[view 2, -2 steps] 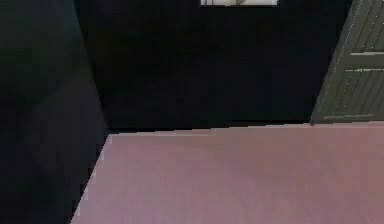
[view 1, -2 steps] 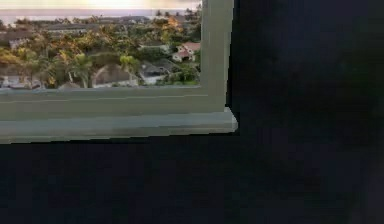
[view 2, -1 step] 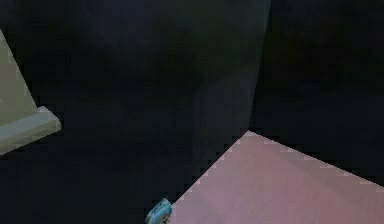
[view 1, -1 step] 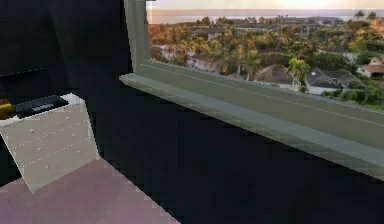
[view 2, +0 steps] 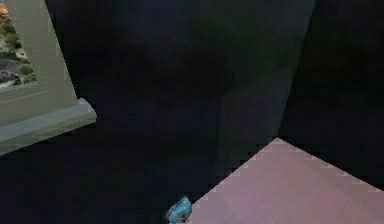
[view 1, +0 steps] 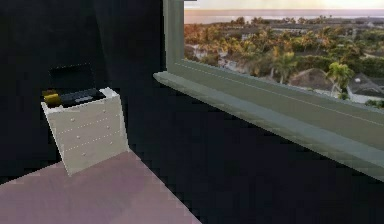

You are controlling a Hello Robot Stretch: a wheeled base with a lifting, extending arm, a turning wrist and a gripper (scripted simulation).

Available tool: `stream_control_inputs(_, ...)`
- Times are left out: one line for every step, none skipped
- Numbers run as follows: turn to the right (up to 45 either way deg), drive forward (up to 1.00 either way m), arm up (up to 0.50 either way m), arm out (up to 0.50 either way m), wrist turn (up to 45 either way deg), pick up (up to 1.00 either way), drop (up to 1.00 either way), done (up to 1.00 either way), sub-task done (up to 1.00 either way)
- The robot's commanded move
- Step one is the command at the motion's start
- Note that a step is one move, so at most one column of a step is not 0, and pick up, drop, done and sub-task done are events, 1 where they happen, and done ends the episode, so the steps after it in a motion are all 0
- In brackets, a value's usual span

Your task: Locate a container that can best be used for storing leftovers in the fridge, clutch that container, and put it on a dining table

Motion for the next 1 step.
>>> stream_control_inputs(0.0, 0.0, 0.24, 0.0, 0.0, 0.0, 0.0, 0.0, 0.0)
